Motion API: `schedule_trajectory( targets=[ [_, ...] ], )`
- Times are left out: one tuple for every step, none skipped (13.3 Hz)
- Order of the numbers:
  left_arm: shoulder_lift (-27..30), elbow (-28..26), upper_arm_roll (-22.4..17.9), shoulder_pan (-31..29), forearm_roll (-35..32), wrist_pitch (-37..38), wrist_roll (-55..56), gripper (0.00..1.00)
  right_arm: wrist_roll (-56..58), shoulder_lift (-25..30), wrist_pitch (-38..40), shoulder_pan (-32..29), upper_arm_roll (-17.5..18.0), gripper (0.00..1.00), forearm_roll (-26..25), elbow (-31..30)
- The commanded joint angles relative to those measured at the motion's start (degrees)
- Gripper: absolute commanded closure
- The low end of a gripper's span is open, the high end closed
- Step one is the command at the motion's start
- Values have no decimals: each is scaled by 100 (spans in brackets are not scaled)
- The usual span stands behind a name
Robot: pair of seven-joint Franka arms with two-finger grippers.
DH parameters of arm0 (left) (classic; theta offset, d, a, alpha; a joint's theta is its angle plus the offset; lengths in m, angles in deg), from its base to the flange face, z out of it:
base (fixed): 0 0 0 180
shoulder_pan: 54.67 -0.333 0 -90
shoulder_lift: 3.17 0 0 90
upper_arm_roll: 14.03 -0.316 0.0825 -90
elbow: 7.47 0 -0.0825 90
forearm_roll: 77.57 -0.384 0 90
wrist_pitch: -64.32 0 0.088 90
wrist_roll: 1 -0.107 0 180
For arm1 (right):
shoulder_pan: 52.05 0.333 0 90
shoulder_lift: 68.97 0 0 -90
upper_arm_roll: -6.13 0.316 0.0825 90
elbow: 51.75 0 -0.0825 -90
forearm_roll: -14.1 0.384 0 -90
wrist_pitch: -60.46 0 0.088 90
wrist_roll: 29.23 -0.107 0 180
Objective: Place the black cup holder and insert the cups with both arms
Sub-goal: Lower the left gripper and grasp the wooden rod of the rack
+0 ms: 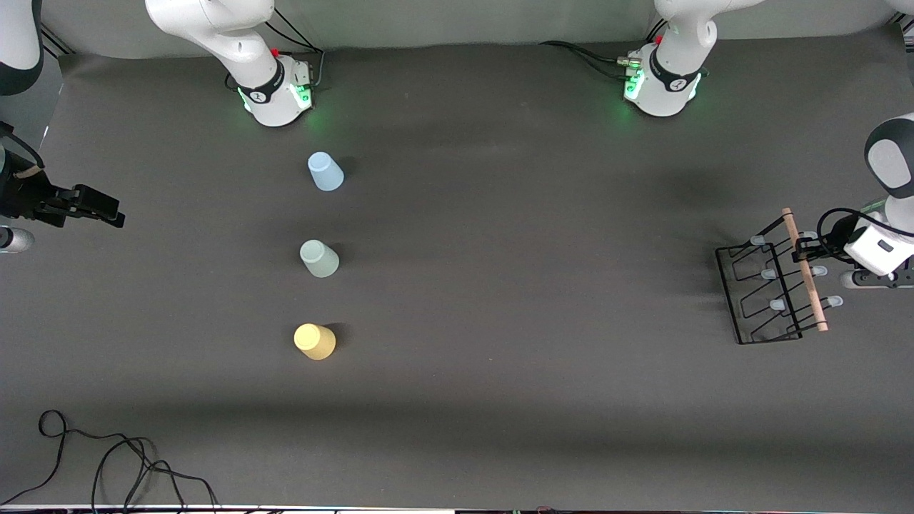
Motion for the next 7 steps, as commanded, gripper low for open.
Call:
schedule_trajectory(
  targets=[
    [181,794,28,-31,68,1047,64,100,-739,83,48,210,70,0,-35,-66],
    [163,1268,36,-22,33,1609,29,100,-1037,48,74,438,61,0,-35,-66],
    [146,1699,36,-31,24,2059,-14,100,-1501,4,74,640,61,0,-35,-75],
    [154,1964,36,4,7,2281,-41,100,-1906,-66,65,947,61,0,-35,-84],
    [154,2228,80,48,7,2439,-67,100,-2284,-145,13,1185,61,0,-26,-110],
    [154,2405,141,109,7,2606,-41,100,-2558,-172,-101,1335,61,0,-26,-223],
    [146,2555,255,206,68,2712,46,100,-2726,-172,-319,1519,61,0,-18,-424]
  ],
)
